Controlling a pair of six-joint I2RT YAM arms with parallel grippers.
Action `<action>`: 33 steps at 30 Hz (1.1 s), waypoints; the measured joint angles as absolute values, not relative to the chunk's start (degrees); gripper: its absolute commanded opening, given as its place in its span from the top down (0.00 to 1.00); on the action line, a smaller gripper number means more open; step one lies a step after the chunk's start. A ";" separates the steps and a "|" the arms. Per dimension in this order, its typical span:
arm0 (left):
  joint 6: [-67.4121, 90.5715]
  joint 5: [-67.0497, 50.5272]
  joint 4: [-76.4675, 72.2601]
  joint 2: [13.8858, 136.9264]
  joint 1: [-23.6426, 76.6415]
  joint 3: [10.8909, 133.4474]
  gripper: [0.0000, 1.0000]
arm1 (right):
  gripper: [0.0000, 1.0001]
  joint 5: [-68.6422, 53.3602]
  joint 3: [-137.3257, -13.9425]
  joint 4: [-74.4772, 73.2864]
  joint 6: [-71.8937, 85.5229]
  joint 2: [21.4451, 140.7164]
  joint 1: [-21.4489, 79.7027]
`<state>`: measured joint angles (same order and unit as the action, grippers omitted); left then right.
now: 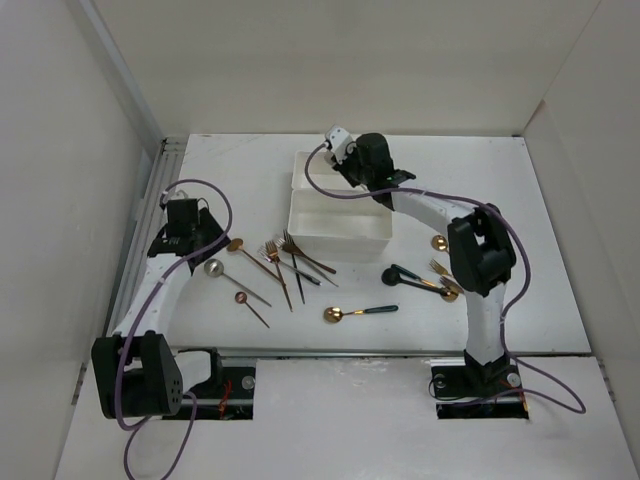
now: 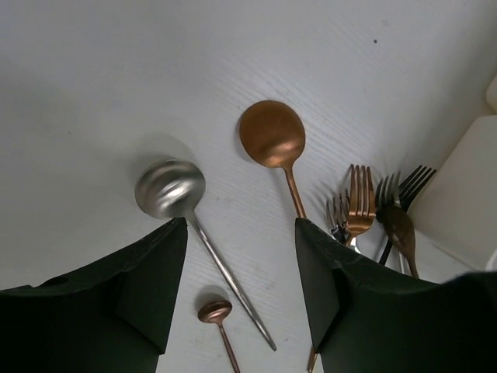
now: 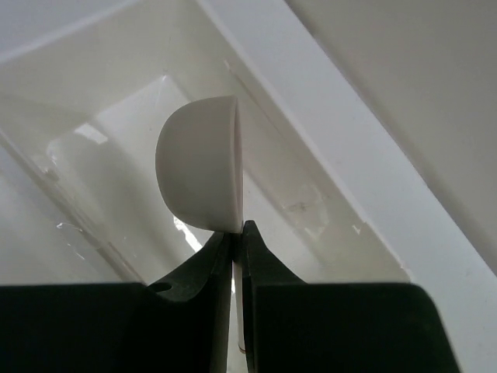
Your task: Sort the eating utensils into containers
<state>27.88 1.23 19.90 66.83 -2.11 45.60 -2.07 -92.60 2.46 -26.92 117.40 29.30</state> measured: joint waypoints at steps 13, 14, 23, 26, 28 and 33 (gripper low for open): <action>30.11 -4.58 23.03 73.95 -2.33 40.07 0.44 | 0.34 5.89 -92.40 2.24 -32.73 119.09 31.57; 30.41 -4.73 23.51 74.39 -2.33 39.97 0.46 | 0.34 6.28 -92.40 2.24 -32.82 119.09 32.05; 32.08 -6.96 22.26 78.24 -2.61 39.16 0.53 | 0.34 9.15 -91.42 2.20 -31.99 117.91 34.61; 32.16 -8.27 20.51 79.33 -3.11 39.33 0.59 | 0.34 10.33 -90.02 2.11 -31.20 115.18 34.54; 32.29 -9.21 19.00 80.23 -3.55 39.48 0.63 | 0.34 10.79 -89.25 2.13 -30.92 113.06 34.44; 32.91 -10.55 15.16 81.84 -4.27 39.31 0.94 | 0.34 11.35 -86.85 2.90 -29.95 106.56 34.46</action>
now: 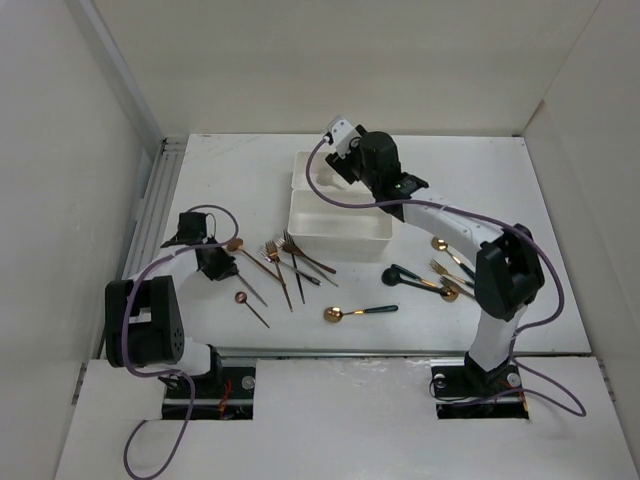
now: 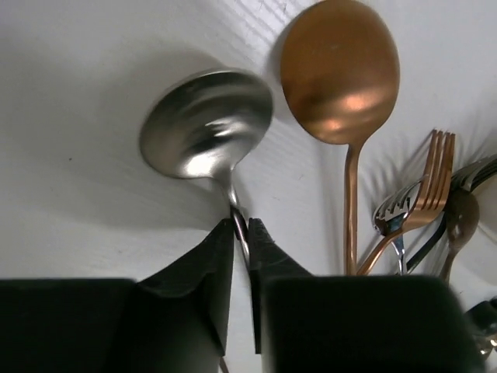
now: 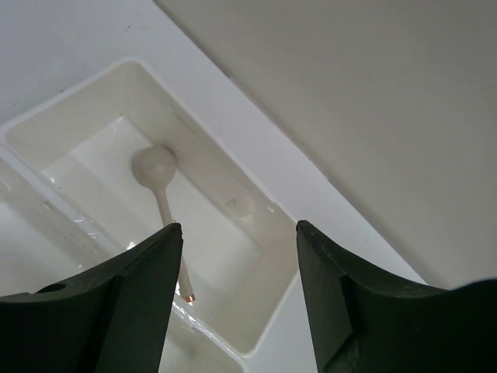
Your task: Sort the eating utensils into containers
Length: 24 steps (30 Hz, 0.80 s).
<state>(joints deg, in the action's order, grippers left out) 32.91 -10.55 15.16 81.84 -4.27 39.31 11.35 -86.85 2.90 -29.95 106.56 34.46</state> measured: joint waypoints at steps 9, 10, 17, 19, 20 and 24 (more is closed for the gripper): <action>33.08 -12.40 11.99 83.18 -7.99 39.38 1.00 | 0.34 12.16 -84.25 4.58 -29.65 99.92 34.37; 32.56 -12.08 12.40 83.37 -8.32 39.86 1.00 | 0.34 12.25 -84.25 4.60 -29.65 99.70 34.22; 25.67 -7.97 21.87 86.32 -9.56 50.78 1.00 | 0.34 12.32 -83.18 4.73 -28.53 97.41 34.20; 23.42 -7.27 23.11 86.30 -9.61 56.14 1.00 | 0.34 12.12 -82.48 5.15 -27.88 96.27 34.04; 22.20 -7.01 22.96 86.30 -9.61 58.83 1.00 | 0.34 11.88 -82.02 5.21 -27.55 95.57 33.80; 16.10 -4.58 23.05 86.74 -8.08 71.57 1.00 | 0.34 10.33 -79.88 7.42 -26.00 93.08 32.80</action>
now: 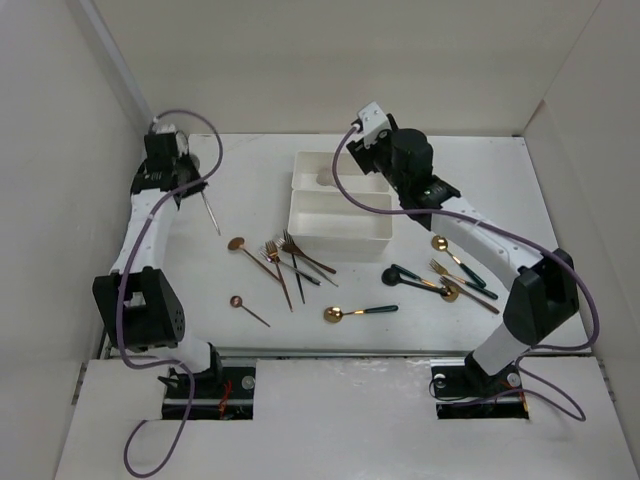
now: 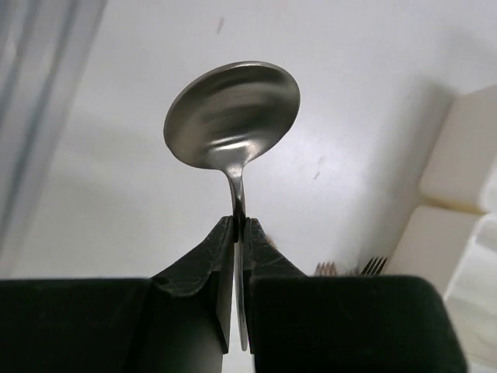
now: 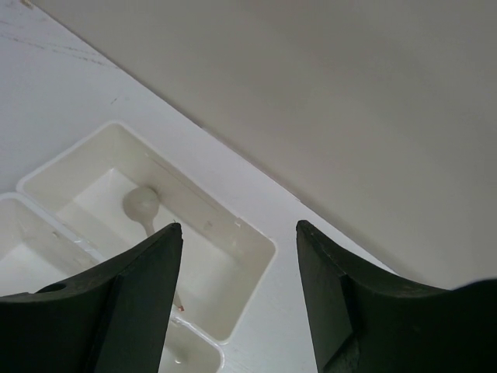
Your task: Sort the eating utensils into containers
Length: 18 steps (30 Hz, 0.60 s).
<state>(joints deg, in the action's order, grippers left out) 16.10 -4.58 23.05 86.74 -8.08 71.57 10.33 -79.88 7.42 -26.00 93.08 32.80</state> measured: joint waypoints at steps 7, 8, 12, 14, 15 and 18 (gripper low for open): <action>-1.69 -0.32 14.39 94.45 8.05 94.65 1.00 | 0.34 8.78 -73.73 12.34 -21.63 88.09 27.75; -4.54 0.25 13.45 96.55 11.11 97.41 1.00 | 0.34 8.75 -72.73 12.82 -20.91 87.22 26.87; -16.36 1.08 7.03 106.43 23.66 106.15 1.00 | 0.34 9.43 -68.60 14.55 -19.14 82.83 23.83; -21.52 1.26 4.43 110.69 28.64 107.15 1.00 | 0.34 10.52 -66.22 15.35 -18.26 80.01 22.94; -23.73 1.34 3.57 112.84 30.83 107.33 1.00 | 0.34 11.22 -64.77 15.57 -17.74 78.28 22.46; -28.32 1.32 1.89 118.48 34.96 107.46 1.00 | 0.34 12.58 -60.47 16.05 -16.47 72.60 20.80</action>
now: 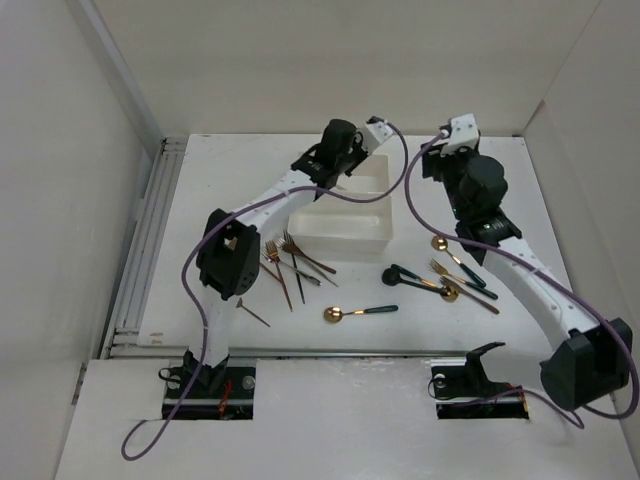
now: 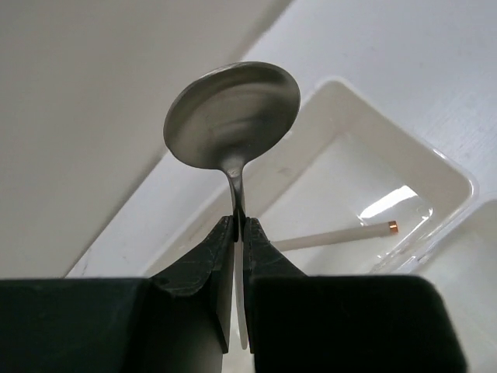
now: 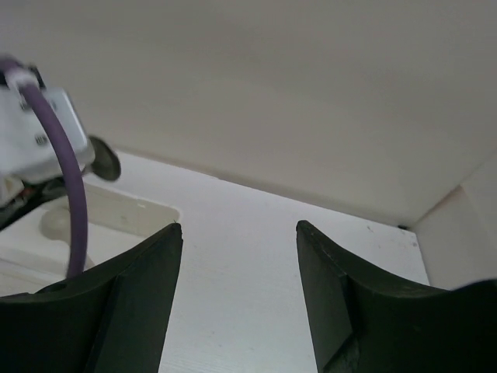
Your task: Sort the eating utensils into containers
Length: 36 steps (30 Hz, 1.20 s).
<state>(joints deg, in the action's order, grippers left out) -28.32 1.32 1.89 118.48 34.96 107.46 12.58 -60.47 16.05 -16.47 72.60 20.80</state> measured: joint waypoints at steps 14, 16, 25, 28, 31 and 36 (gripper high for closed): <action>-36.69 8.01 -4.93 124.97 36.16 103.72 0.34 | 0.11 12.95 -50.50 17.41 -15.68 59.48 19.09; -34.74 8.12 -4.23 124.97 36.14 103.72 0.32 | 0.00 12.25 -50.57 16.73 -15.49 59.51 18.83; -15.94 3.05 7.22 120.97 33.89 109.16 0.30 | 0.11 -1.69 -62.00 -4.08 -7.22 70.04 5.85; -9.37 1.96 11.29 116.38 30.83 110.43 0.30 | 0.13 -3.38 -64.90 -14.76 -6.59 75.99 1.37; -3.90 0.69 15.05 111.42 26.37 110.32 0.31 | 0.13 -0.38 -66.67 -24.75 -7.14 82.54 -0.16; 3.22 -1.02 19.33 104.33 16.67 107.07 0.31 | 0.13 1.08 -65.47 -34.54 -10.76 85.49 -0.19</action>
